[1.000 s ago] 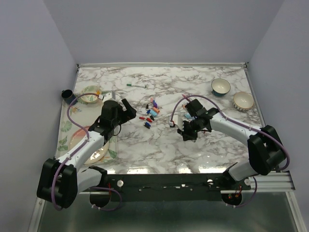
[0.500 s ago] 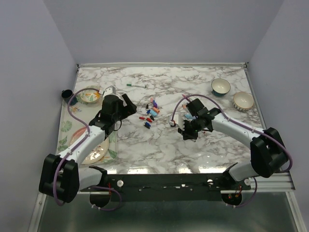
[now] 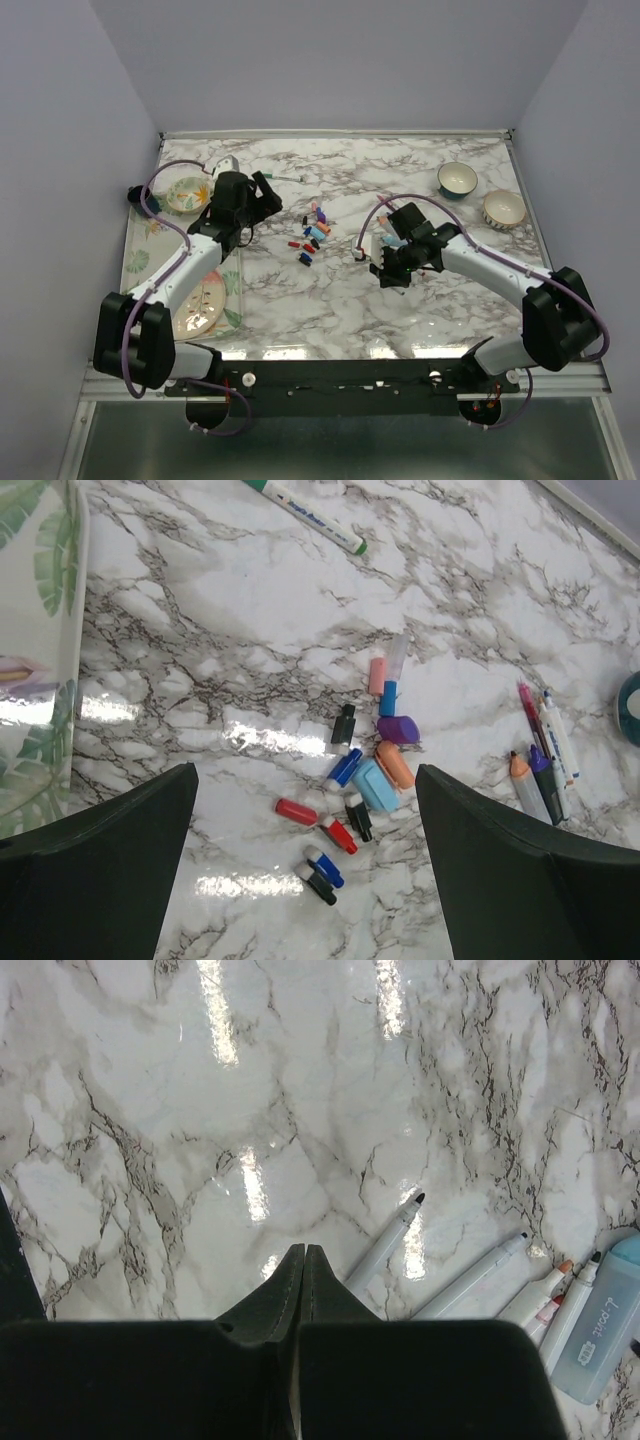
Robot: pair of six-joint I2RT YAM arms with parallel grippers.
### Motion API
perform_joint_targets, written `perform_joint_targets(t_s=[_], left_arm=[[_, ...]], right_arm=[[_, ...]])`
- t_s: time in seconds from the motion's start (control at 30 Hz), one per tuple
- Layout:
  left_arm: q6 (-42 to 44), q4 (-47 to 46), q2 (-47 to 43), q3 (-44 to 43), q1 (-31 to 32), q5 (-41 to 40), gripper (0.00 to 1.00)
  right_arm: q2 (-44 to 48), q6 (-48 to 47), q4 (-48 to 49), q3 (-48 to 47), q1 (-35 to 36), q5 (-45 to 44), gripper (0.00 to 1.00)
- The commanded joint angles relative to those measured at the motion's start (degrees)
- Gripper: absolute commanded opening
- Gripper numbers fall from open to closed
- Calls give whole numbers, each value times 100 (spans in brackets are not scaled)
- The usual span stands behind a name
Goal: Open the pen caps
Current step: Grab a pen on the table with the left arm
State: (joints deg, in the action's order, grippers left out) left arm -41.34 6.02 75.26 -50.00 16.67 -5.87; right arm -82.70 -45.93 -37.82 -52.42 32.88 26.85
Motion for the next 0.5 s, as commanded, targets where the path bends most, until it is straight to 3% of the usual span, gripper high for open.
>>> perform_joint_targets(t_s=[0.0,0.3,0.47], left_arm=[[30,425,619,-826,-207,-248,99],[-295,1972,2770,-3453,-568,-345,98],[-497,2842,3854,-4823,-559,-616,92]], right_arm=[[192,-47,-59,22,-37,31,7],[368,-12,-6,30,-72,-48,7],[439,-3,21,48,-80,-119,7]])
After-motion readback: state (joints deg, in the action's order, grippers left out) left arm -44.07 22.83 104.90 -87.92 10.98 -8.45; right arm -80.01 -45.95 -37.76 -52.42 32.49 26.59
